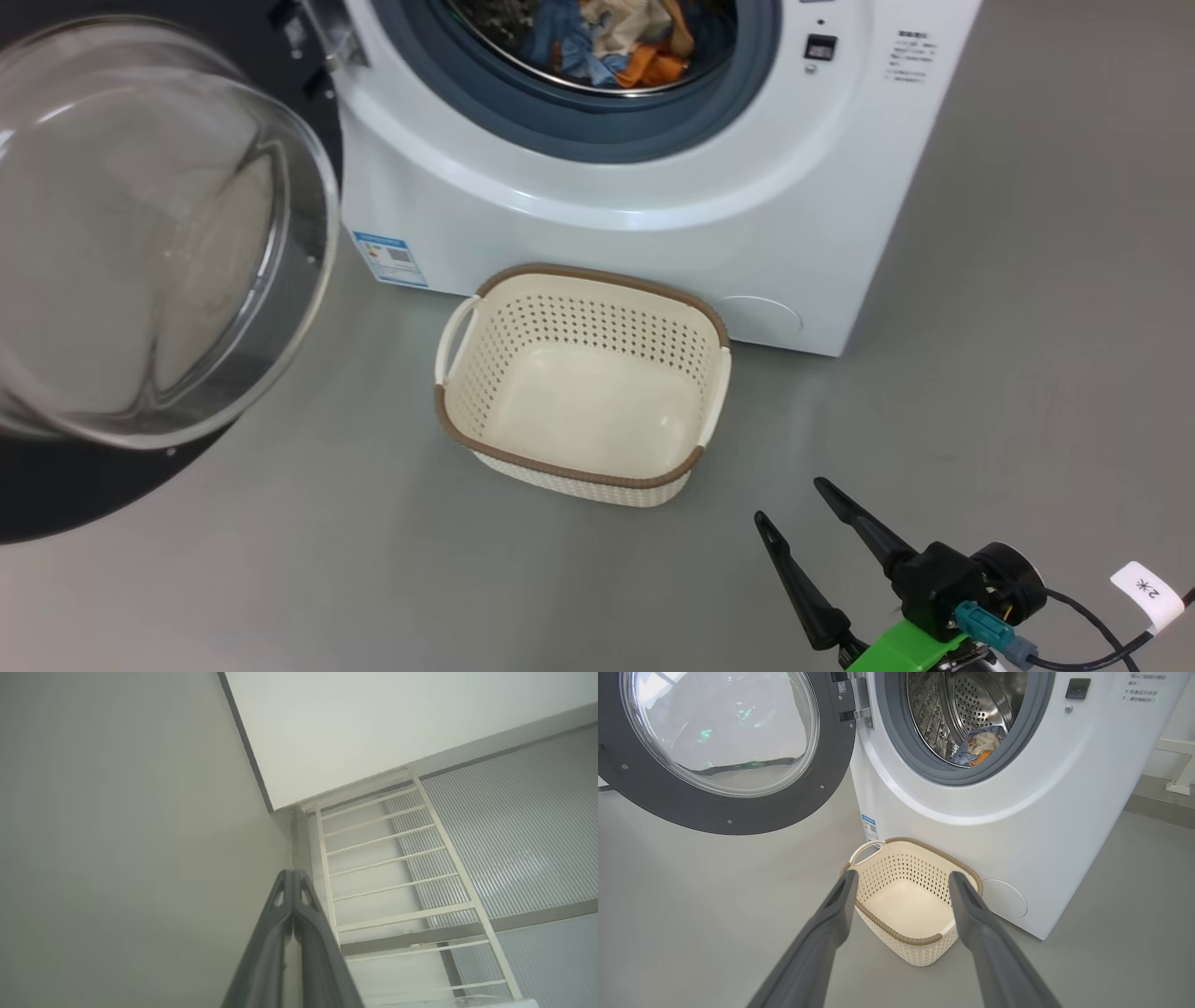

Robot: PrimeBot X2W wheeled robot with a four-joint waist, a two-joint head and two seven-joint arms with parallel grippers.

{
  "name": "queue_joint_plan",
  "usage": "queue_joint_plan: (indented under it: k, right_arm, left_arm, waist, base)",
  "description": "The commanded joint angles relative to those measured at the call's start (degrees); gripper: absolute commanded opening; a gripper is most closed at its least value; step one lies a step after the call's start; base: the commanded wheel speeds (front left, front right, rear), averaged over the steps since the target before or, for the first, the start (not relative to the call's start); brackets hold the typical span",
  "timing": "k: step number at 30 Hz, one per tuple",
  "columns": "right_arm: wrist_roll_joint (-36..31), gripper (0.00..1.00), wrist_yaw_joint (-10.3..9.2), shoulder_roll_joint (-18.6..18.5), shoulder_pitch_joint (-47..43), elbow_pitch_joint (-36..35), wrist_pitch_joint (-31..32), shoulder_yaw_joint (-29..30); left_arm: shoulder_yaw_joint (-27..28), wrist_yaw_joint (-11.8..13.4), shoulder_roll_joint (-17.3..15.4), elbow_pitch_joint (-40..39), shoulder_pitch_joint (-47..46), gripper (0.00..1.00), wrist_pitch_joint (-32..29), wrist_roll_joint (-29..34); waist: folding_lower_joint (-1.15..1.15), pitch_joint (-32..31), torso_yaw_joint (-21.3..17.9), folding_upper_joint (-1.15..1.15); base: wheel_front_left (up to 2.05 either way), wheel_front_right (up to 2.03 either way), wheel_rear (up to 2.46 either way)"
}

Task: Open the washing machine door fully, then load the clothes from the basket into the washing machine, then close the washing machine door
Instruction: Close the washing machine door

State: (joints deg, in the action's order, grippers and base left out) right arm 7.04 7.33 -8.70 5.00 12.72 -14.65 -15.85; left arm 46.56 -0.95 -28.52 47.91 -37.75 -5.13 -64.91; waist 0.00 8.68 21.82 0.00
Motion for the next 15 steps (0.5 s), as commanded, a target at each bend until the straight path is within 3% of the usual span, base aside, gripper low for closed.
queue_joint_plan:
  k: [1,6,15]
  right_arm:
    - [-0.4,1.00,0.16,0.0,1.4,-1.5,0.0,-1.7]
    - [-0.2,1.00,0.16,-0.5,2.0,-1.7,0.0,-1.5]
    - [-0.3,1.00,0.16,-0.5,2.6,-1.8,-0.1,-1.2]
  left_arm:
    - [2.1,0.3,-5.1,0.8,-1.9,0.00,-0.8,-1.9]
    - [4.7,0.6,-7.7,7.0,-5.0,0.00,-2.3,-5.1]
    - [1.4,-1.1,-9.5,12.9,-7.3,0.00,-5.4,-3.6]
  waist:
    - [0.00,1.8,-2.2,0.00]
    - [0.00,2.9,-3.5,0.00]
    - [0.00,3.5,-3.9,0.00]
  base:
    - [0.00,0.00,0.00]
    - [0.00,0.00,0.00]
    - [0.00,0.00,0.00]
